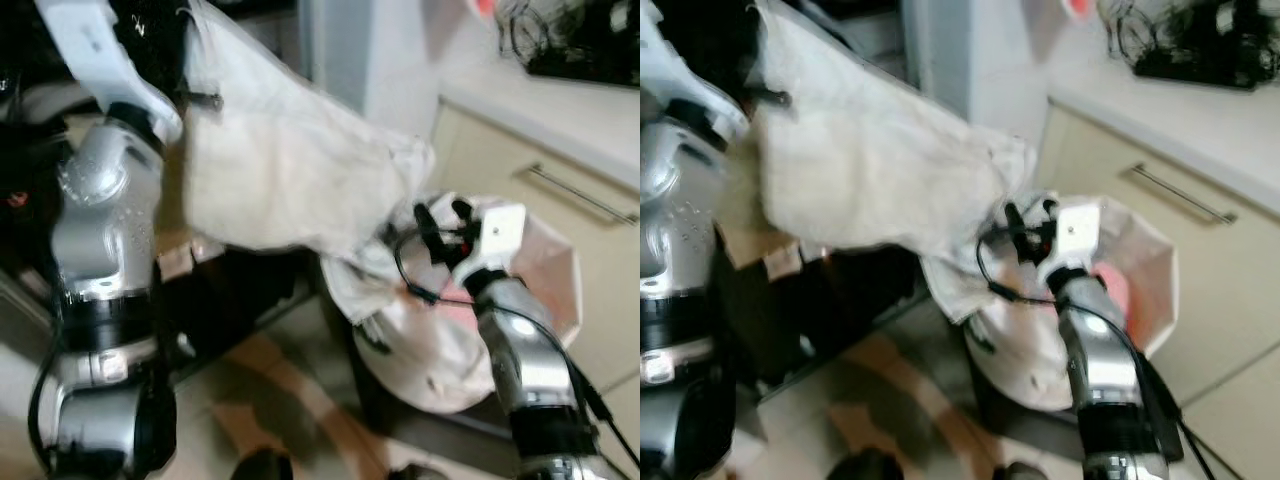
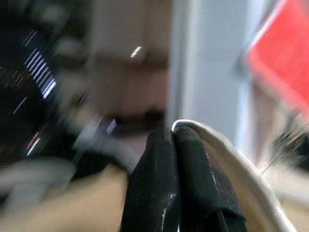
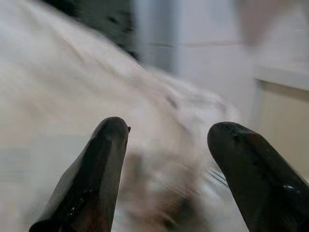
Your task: Clothes washing
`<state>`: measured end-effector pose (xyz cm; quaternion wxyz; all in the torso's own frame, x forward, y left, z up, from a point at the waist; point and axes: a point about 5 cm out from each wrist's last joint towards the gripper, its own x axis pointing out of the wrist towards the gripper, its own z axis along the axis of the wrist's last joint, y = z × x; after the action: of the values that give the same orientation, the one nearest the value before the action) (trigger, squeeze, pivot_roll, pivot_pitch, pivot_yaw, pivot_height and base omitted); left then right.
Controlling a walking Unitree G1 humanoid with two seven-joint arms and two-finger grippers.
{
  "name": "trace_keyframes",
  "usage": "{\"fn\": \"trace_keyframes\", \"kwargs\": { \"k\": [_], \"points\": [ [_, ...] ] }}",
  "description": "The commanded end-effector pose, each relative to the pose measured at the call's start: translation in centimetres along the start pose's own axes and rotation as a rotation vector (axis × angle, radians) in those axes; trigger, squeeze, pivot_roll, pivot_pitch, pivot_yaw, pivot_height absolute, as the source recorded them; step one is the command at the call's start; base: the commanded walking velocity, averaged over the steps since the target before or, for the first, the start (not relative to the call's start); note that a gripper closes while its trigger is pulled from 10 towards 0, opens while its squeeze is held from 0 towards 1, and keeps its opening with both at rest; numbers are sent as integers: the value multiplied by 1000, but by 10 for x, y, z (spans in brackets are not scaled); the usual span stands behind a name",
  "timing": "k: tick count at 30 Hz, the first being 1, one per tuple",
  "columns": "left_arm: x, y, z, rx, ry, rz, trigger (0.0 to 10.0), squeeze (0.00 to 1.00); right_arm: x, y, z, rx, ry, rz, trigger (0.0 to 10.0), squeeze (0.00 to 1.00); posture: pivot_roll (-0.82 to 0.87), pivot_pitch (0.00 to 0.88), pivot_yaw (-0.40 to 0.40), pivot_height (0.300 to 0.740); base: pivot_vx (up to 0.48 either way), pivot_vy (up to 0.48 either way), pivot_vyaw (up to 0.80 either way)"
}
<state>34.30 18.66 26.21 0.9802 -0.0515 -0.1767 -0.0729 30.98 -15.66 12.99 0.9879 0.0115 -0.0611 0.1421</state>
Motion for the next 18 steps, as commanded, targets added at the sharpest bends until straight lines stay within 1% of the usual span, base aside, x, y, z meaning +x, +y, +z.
{"fn": "trace_keyframes", "kwargs": {
  "k": [1, 5, 6, 8, 11, 12, 13, 14, 16, 17, 18],
  "points": [
    [-2, -16, -1, 29, -4, -6, 0, 0, 2, -3, 4, -12, -17, -5, 10000, 12, -113, 0, 45, 726, 0, 0, 613],
    [-14, -43, -18, 70, 31, -64, 0, 0, 2, -5, 5, -17, -25, -11, 10000, 27, -115, 0, 46, 726, 0, 0, 609],
    [-14, -43, -18, 70, 31, -64, 0, 0, 2, -5, 5, -17, -25, -11, 10000, 27, -115, 0, 46, 726, 0, 0, 613],
    [-19, -53, -27, 82, 53, -71, 0, 0, 2, -6, 6, -20, -32, -12, 10000, 35, -122, 0, 51, 726, 0, 0, 603],
    [-25, -61, -37, 77, 89, -64, 0, 0, 4, -7, 7, -23, -38, -12, 10000, 43, -122, 0, 50, 726, 0, 0, 604],
    [-27, -62, -41, 58, 101, -52, 0, 0, 4, -7, 8, -23, -40, -12, 10000, 47, -122, 0, 51, 726, 0, 0, 606],
    [-29, -63, -43, 40, 111, -33, 0, 0, 4, -8, 8, -26, -41, -12, 10000, 78, -121, 0, 52, 726, 0, 0, 600],
    [-30, -62, -45, 34, 119, -15, 0, 0, 4, -8, 8, -28, -42, -12, 10000, 78, -121, 0, 52, 726, 0, 0, 600],
    [-32, -58, -49, 13, 140, 47, 0, 0, 4, -8, 9, -29, -43, -13, 10000, 122, -120, 0, 51, 726, 0, 0, 594],
    [-32, -58, -49, 13, 140, 47, 0, 0, 4, -8, 9, -29, -43, -13, 10000, 122, -120, 0, 51, 726, 0, 0, 587],
    [-35, -44, -58, 30, 197, 153, 0, 0, 5, -7, 10, -28, -48, -12, 10000, 141, -118, 0, 53, 726, 0, 0, 581]
  ]
}}
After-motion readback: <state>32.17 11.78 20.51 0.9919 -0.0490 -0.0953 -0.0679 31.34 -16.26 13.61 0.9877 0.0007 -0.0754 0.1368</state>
